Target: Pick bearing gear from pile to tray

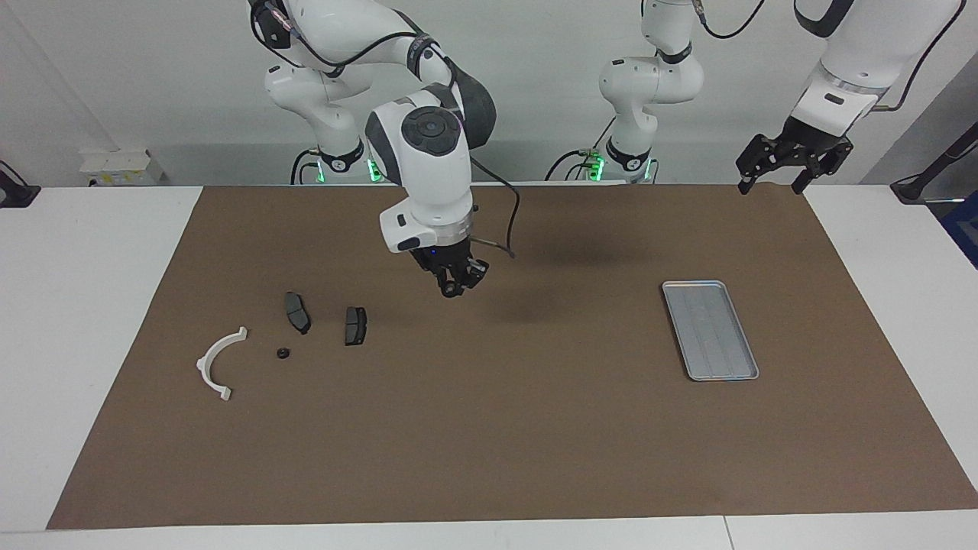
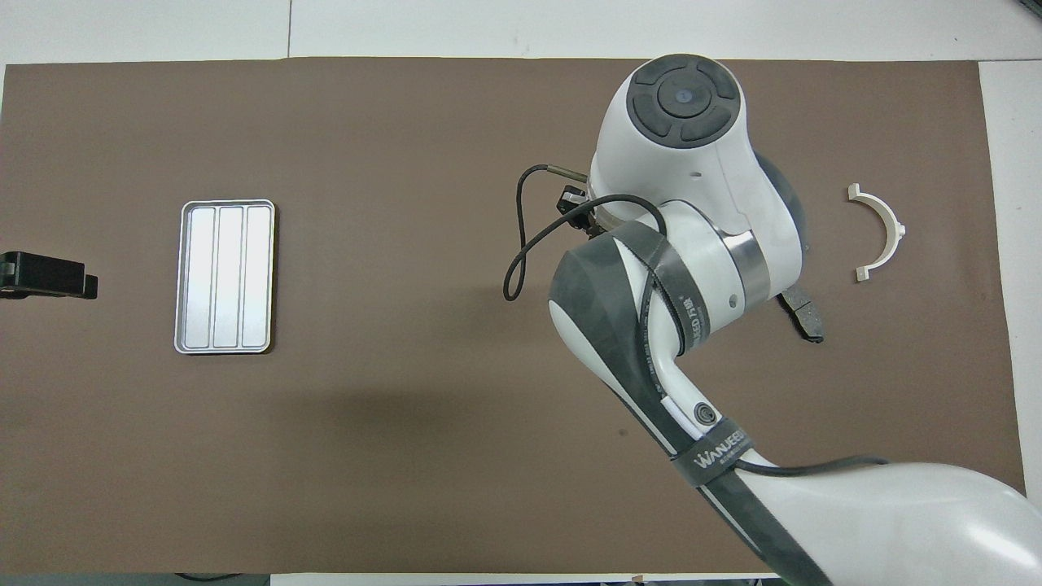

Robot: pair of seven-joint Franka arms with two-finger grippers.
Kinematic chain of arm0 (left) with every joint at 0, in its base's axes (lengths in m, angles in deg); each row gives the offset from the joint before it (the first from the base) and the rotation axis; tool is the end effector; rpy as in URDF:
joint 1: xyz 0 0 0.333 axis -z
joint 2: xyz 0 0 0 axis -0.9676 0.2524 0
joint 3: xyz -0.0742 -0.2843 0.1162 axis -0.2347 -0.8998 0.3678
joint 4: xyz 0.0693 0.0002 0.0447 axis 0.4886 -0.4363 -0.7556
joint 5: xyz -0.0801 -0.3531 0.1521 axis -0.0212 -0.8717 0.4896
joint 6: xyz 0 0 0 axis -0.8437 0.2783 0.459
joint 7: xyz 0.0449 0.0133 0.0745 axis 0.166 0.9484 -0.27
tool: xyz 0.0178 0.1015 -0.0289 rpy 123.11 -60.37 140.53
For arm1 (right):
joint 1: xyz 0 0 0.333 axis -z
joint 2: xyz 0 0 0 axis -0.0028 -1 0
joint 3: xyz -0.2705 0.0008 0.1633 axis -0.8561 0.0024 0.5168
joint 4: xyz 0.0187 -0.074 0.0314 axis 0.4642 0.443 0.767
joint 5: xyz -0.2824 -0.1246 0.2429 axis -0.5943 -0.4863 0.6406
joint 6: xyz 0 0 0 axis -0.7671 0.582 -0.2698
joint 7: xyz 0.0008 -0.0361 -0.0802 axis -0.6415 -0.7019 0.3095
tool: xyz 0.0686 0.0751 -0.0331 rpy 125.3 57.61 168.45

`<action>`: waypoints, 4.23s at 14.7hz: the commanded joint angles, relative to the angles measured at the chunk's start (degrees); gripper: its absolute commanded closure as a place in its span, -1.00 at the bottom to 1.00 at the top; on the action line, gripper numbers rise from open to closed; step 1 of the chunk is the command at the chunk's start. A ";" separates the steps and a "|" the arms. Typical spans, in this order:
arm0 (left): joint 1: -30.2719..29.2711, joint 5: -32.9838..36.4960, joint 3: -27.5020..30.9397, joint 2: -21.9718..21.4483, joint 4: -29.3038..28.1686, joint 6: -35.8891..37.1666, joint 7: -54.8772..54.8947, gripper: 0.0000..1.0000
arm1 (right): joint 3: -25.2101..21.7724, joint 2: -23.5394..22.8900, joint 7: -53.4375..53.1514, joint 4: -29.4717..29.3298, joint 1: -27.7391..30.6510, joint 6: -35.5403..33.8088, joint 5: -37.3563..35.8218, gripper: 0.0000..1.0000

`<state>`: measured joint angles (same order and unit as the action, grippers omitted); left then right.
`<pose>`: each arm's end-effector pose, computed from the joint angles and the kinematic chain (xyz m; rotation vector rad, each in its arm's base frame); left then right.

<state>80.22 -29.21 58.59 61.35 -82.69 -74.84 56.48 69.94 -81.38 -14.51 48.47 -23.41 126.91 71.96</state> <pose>0.5161 -0.0046 0.6344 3.1156 -0.0859 0.0207 0.5950 0.3238 0.4751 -3.0122 0.7849 0.0383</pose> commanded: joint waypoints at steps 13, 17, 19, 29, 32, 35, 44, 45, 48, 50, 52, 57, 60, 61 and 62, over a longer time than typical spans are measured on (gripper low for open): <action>-0.27 0.03 -0.11 -0.75 0.05 0.85 -0.07 -1.00 | 0.18 -8.70 -9.83 3.08 -8.13 14.07 -3.69 1.00; -0.18 0.03 -0.11 -0.75 0.05 0.85 -0.07 -1.00 | 0.18 -11.34 -11.06 3.52 -8.48 16.88 -3.86 1.00; -0.18 0.03 -0.11 -0.75 0.05 0.85 -0.07 -1.00 | 0.18 -12.13 -11.06 5.27 -8.39 18.55 -3.95 1.00; 0.08 0.03 -0.11 -1.19 0.05 0.76 0.02 -1.00 | 0.18 -13.37 -11.06 7.83 -8.31 21.81 -5.18 1.00; 0.70 0.03 -0.46 -1.37 -0.82 0.06 -0.51 -1.00 | 0.18 -13.36 -14.12 7.22 -7.96 21.20 -5.09 0.20; 0.26 0.03 -0.38 -1.54 -1.18 -0.20 -3.66 -1.00 | 0.10 -13.63 -14.93 5.64 -7.87 19.45 -4.83 -1.00; 2.79 0.47 -1.51 -1.64 -4.26 -6.18 -8.13 -1.00 | 0.10 -10.04 -5.30 0.27 0.74 12.42 -4.22 -1.00; 3.94 0.56 -1.60 -0.67 -4.26 -6.62 -10.68 -1.00 | 0.10 -8.81 -1.61 0.35 2.31 10.93 -4.21 -1.00; 11.13 4.15 -1.61 4.93 -2.77 -8.55 -19.02 -1.00 | 0.10 -5.12 9.21 0.97 7.41 7.84 -4.13 -1.00; 15.53 3.99 -1.61 10.29 -0.40 -11.36 -25.79 -1.00 | 0.10 -3.44 15.54 1.58 10.57 6.53 -4.13 -1.00; 20.28 3.81 -1.61 17.66 3.71 -12.77 -31.77 -1.00 | 0.10 -1.95 20.12 2.63 13.13 5.82 -4.21 -1.00; 27.06 0.82 -1.52 34.90 14.80 -18.30 -40.14 -1.00 | 0.01 1.39 32.33 7.46 18.75 5.73 -4.21 -0.96; 28.73 -1.45 -1.78 35.81 13.24 -24.98 -42.26 -1.00 | 0.01 3.07 37.71 10.98 21.57 7.22 -4.65 -0.90; 28.73 -2.42 -1.78 35.81 12.97 -25.34 -42.26 -1.00 | 0.01 3.51 39.20 12.38 22.36 8.88 -4.74 -0.89; 28.47 -3.65 -1.87 35.81 12.79 -26.04 -42.17 -1.00 | 0.01 4.47 40.69 14.75 23.06 11.07 -4.83 -0.87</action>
<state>108.47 -30.47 55.85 97.56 -70.49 -100.19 14.74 69.09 -80.22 23.22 57.12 -2.25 133.91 68.21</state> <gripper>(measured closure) 0.000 0.088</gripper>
